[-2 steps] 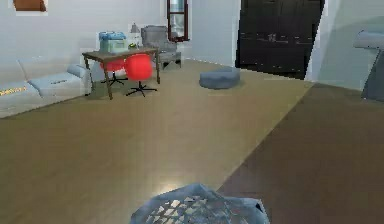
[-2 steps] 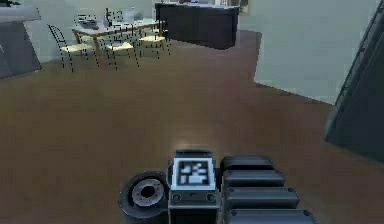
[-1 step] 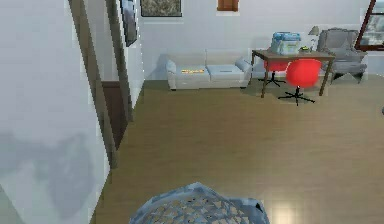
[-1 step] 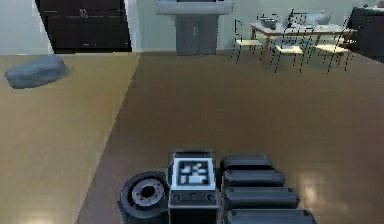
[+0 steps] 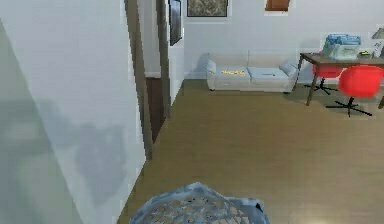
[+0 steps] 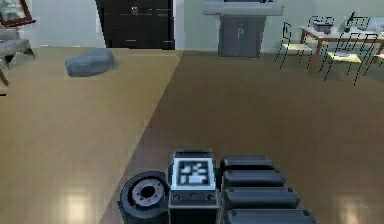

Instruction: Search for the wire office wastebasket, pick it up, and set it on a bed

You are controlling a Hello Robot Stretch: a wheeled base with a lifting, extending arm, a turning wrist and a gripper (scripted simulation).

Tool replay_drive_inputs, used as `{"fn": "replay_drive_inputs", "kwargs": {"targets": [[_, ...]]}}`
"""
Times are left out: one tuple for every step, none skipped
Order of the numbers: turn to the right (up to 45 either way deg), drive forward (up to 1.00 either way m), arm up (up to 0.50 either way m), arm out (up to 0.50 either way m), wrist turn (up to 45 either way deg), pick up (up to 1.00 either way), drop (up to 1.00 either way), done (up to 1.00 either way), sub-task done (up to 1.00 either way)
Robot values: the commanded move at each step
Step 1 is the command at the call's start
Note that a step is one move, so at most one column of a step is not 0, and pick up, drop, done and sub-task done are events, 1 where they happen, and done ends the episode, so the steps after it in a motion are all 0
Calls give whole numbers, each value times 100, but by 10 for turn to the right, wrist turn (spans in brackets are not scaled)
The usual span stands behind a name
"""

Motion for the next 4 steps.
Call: {"fn": "replay_drive_inputs", "kwargs": {"targets": [[0,100,0,0,0,0,0,0,0],[-60,0,0,0,0,0,0,0,0],[0,55,0,0,0,0,0,0,0],[-120,0,0,0,0,0,0,0,0]]}}
